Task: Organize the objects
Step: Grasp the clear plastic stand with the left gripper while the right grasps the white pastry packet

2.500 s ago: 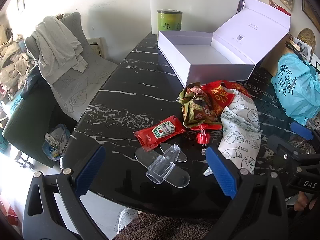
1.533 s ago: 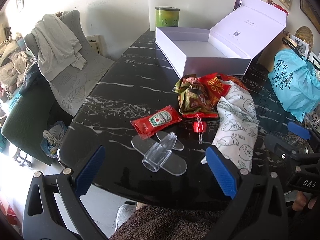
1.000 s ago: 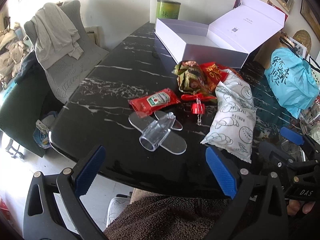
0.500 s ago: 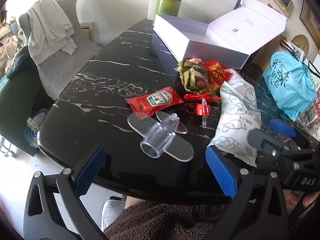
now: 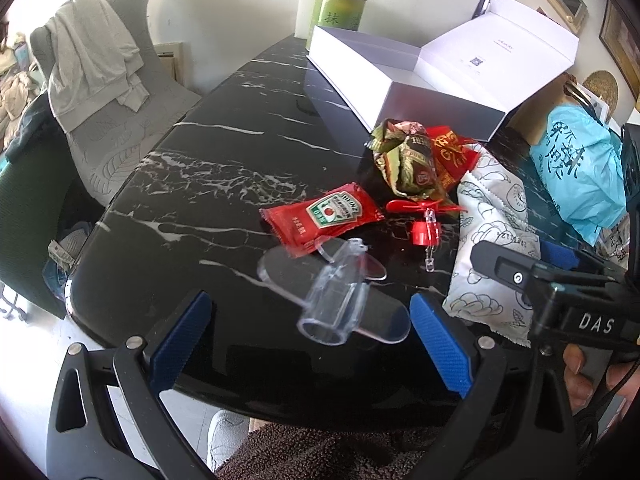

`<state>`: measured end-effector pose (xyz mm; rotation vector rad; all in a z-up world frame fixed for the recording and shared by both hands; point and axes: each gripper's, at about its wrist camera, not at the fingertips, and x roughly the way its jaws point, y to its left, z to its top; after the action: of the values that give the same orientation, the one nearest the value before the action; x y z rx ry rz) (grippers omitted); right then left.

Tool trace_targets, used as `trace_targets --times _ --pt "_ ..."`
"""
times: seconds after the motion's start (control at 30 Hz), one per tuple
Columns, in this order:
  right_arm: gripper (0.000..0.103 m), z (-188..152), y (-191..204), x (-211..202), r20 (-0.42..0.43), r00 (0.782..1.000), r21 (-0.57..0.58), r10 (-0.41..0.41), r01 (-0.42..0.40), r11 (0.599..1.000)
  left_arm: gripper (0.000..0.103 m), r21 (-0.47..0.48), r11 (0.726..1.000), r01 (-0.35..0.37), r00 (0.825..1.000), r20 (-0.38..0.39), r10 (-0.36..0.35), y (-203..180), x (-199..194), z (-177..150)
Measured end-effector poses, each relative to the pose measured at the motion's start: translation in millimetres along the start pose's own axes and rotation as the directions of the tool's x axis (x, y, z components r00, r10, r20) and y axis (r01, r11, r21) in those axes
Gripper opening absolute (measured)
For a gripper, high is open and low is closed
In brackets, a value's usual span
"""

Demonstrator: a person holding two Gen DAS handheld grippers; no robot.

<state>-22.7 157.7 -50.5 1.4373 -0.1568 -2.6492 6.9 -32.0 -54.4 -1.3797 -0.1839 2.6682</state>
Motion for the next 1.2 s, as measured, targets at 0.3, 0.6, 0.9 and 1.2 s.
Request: trace_targets --times 0.3,0.6,0.9,1.2 --pt "0.094 -5 -11 0 -0.005 0.998 0.018 0.068 -0.068 0.998 0.090 0.050 0.999 0.021 1.000 0.022 -0.022 -11 3 1" --pt "0.073 -13 -14 -11 0.005 0.994 -0.023 0.109 -0.108 0.994 0.046 0.048 0.999 -0.017 0.999 0.048 0.015 -10 2 6" --pt "0.077 -14 -22 -15 0.001 0.996 -0.002 0.093 -0.093 0.996 0.037 0.048 0.999 0.022 0.999 0.025 -0.023 -12 0 5" --pt "0.084 -9 -14 -1 -0.033 0.998 -0.037 0.054 -0.055 0.998 0.042 0.085 0.996 0.004 1.000 0.015 -0.006 -20 5 8"
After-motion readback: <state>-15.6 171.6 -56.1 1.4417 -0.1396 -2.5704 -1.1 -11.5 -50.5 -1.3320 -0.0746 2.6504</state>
